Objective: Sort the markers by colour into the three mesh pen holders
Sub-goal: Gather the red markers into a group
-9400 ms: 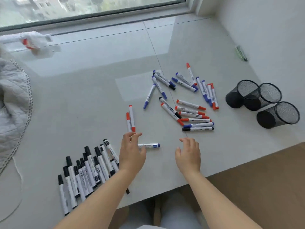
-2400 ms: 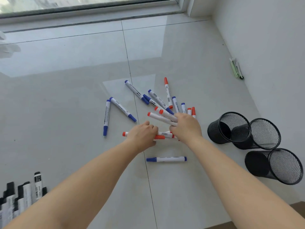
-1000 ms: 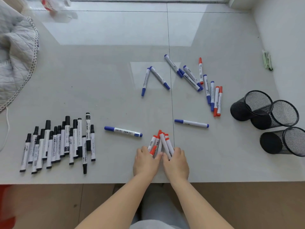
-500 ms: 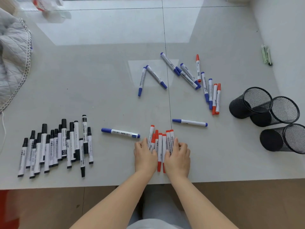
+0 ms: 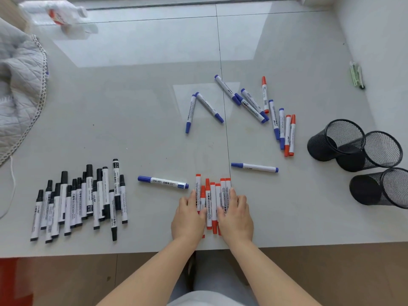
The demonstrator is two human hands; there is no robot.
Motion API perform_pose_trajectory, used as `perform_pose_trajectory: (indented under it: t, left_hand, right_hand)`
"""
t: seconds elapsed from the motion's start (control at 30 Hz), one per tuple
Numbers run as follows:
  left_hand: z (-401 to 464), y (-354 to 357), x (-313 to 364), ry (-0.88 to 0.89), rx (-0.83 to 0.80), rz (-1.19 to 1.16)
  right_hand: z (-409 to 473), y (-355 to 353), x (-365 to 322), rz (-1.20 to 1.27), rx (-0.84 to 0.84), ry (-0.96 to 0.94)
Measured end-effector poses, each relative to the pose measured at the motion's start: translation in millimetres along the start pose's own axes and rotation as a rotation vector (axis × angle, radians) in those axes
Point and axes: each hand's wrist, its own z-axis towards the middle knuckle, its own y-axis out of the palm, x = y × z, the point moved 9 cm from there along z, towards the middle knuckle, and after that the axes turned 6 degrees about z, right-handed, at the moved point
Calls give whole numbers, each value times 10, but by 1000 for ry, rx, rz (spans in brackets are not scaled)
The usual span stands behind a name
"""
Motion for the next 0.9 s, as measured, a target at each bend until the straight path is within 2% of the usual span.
perform_pose_trajectory:
  t: [0.37, 0.67, 0.9]
  left_hand:
    - [53, -283, 273, 75, 96, 30]
    - [502, -460, 1143, 336, 22, -14]
    - [1115, -607, 1905, 464, 40, 98]
  right_hand:
    - [129, -294, 86, 131, 7, 33]
    - [796, -1346, 418, 245, 206, 36]
    - [1535, -1816, 610, 108, 213, 69]
